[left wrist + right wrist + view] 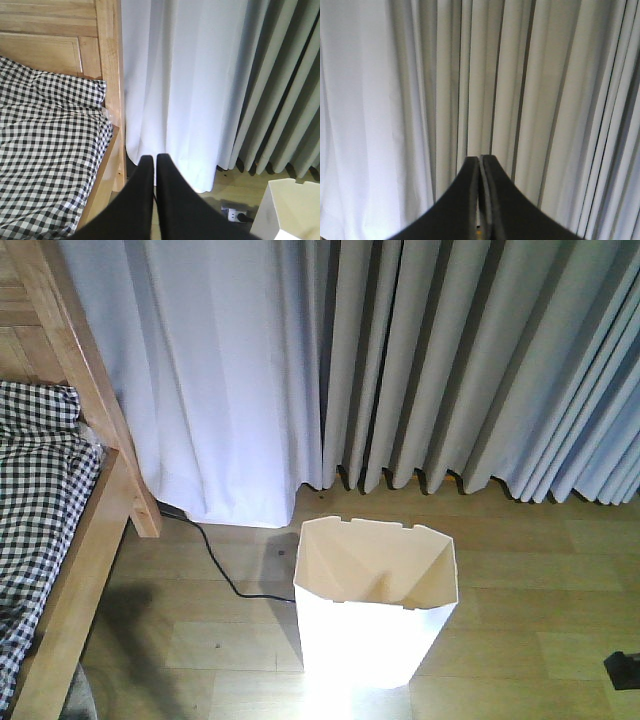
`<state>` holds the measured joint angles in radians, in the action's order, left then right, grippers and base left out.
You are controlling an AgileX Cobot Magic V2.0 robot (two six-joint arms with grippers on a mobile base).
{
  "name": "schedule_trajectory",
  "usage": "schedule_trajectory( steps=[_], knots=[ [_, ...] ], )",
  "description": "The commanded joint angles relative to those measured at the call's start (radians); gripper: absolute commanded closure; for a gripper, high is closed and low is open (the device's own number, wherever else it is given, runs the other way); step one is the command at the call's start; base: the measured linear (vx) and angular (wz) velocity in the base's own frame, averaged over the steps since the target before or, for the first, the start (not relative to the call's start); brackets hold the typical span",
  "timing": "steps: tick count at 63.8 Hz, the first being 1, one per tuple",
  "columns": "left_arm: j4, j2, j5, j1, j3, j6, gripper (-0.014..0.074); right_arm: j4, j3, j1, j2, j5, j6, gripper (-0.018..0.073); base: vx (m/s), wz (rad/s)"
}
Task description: Move trash bin to bedside with robot
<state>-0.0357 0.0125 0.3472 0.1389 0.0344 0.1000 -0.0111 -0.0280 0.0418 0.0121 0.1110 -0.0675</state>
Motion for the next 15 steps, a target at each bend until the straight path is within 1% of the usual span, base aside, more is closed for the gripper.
schedule_trajectory(
  steps=[1,15],
  knots=[
    [0.002,0.014,-0.066,-0.003,0.003,0.004,0.0603,0.011,-0.007,-0.001,0.011,-0.069,-0.010,0.0568,0.00,0.00],
    [0.002,0.014,-0.066,-0.003,0.003,0.004,0.0603,0.011,-0.007,-0.001,0.011,-0.069,-0.010,0.0568,0.00,0.00]
  ],
)
